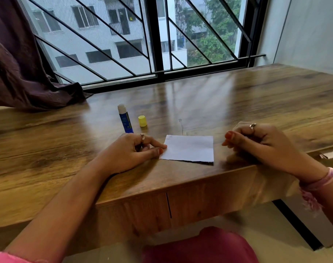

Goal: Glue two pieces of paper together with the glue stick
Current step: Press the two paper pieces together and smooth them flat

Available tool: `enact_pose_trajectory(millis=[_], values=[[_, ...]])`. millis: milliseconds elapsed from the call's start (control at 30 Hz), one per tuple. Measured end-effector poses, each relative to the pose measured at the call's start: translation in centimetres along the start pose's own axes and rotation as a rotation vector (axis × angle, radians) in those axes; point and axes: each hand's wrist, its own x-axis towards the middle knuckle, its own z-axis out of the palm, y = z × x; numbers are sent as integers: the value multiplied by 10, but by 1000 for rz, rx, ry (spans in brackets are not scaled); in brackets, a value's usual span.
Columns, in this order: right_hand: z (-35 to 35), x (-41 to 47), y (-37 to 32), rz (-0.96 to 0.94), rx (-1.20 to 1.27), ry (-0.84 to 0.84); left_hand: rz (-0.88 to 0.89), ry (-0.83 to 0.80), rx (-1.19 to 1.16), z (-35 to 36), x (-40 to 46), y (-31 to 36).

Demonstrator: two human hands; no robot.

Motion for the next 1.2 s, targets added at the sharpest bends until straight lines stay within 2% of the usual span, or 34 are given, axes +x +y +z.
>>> enact_pose_trajectory(millis=[233, 433, 567, 667, 733, 1033, 1200], values=[[2, -3, -6, -89, -239, -252, 18, 19, 69, 2, 0, 2], [4, -5, -15, -162, -343, -279, 147, 82, 138, 4, -3, 12], [5, -7, -17, -103, -309, -284, 316, 118, 243, 12, -8, 31], [4, -5, -16, -36, -219, -302, 395, 11, 277, 29, -11, 47], [2, -3, -15, 23, -154, -343, 403, -56, 324, 39, -13, 56], [-2, 4, -8, 123, -41, -423, 382, -10, 537, 55, -14, 70], [-1, 4, -11, 139, -35, -414, 354, 2, 551, 58, -14, 73]])
